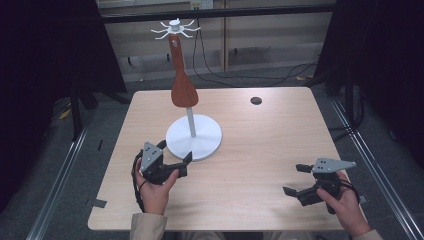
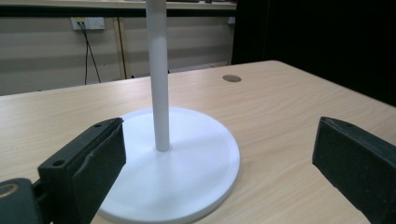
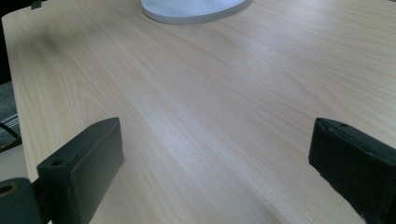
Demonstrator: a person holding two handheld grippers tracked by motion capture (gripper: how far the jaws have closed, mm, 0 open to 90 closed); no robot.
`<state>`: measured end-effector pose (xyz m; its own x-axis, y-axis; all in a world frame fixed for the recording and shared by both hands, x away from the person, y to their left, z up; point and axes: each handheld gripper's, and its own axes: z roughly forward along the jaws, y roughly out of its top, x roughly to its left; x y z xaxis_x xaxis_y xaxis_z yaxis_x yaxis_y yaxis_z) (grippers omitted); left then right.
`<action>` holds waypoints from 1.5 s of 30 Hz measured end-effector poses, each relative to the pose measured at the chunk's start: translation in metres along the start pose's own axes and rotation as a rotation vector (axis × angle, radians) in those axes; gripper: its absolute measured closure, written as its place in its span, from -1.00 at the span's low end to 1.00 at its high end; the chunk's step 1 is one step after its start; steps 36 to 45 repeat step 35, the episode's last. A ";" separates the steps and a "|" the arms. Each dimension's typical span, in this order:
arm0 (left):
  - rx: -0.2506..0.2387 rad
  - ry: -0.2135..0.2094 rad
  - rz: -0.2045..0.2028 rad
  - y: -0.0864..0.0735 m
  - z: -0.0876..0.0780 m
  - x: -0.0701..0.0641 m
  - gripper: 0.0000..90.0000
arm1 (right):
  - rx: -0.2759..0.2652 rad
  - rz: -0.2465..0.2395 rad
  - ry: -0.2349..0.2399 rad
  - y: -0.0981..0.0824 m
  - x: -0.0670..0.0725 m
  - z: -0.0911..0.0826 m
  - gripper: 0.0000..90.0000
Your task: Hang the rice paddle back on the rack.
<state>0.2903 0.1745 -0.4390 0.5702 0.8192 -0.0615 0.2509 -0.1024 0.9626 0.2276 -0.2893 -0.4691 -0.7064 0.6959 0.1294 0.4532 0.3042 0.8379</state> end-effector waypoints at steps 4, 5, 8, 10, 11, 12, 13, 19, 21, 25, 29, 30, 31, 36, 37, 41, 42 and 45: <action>0.019 -0.017 0.004 -0.009 -0.002 0.004 -0.93 | 0.000 -0.004 -0.003 0.000 -0.001 -0.001 -0.94; 0.024 -0.023 0.007 -0.010 -0.003 0.005 -0.93 | -0.001 -0.003 -0.004 0.000 -0.001 -0.001 -0.94; 0.036 -0.018 0.007 -0.013 -0.006 0.006 -0.92 | -0.002 -0.002 -0.005 0.000 -0.001 -0.002 -0.94; 0.042 -0.023 0.002 -0.016 -0.007 0.007 -0.92 | -0.001 -0.012 -0.007 0.000 -0.001 -0.002 -0.94; 0.050 -0.025 0.003 -0.017 -0.007 0.007 -0.92 | -0.002 -0.012 -0.008 0.000 -0.001 -0.002 -0.94; 0.062 -0.030 0.012 -0.018 -0.007 0.007 -0.92 | -0.003 -0.010 -0.005 0.000 -0.001 -0.002 -0.94; 0.076 -0.029 0.018 -0.019 -0.008 0.008 -0.92 | -0.003 -0.010 -0.005 0.000 -0.001 -0.001 -0.94; 0.129 -0.047 0.016 -0.027 -0.009 0.010 -0.92 | 0.006 -0.016 0.001 -0.001 0.000 0.001 -0.94; 0.134 -0.030 0.020 -0.028 -0.010 0.011 -0.92 | 0.009 -0.017 0.003 -0.001 0.000 0.001 -0.93; 0.165 -0.009 0.033 -0.032 -0.014 0.013 -0.91 | 0.019 -0.018 0.002 -0.002 0.000 0.002 -0.93; 0.196 -0.021 0.019 -0.036 -0.014 0.013 -0.91 | 0.023 -0.030 0.001 -0.002 0.000 0.003 -0.93; 0.202 -0.026 0.025 -0.036 -0.015 0.014 -0.91 | 0.024 -0.030 0.004 -0.002 0.000 0.003 -0.93; 0.208 -0.027 0.023 -0.037 -0.015 0.014 -0.91 | 0.025 -0.030 0.007 -0.002 0.000 0.003 -0.93; 0.234 -0.016 0.020 -0.039 -0.015 0.015 -0.91 | 0.027 -0.026 0.012 -0.002 -0.001 0.006 -0.93; 0.234 -0.016 0.020 -0.039 -0.015 0.015 -0.91 | 0.027 -0.026 0.012 -0.002 -0.001 0.006 -0.93; 0.234 -0.016 0.020 -0.039 -0.015 0.015 -0.91 | 0.027 -0.026 0.012 -0.002 -0.001 0.006 -0.93; 0.234 -0.016 0.020 -0.039 -0.015 0.015 -0.91 | 0.027 -0.026 0.012 -0.002 -0.001 0.006 -0.93; 0.234 -0.016 0.020 -0.039 -0.015 0.015 -0.91 | 0.027 -0.026 0.012 -0.002 -0.001 0.006 -0.93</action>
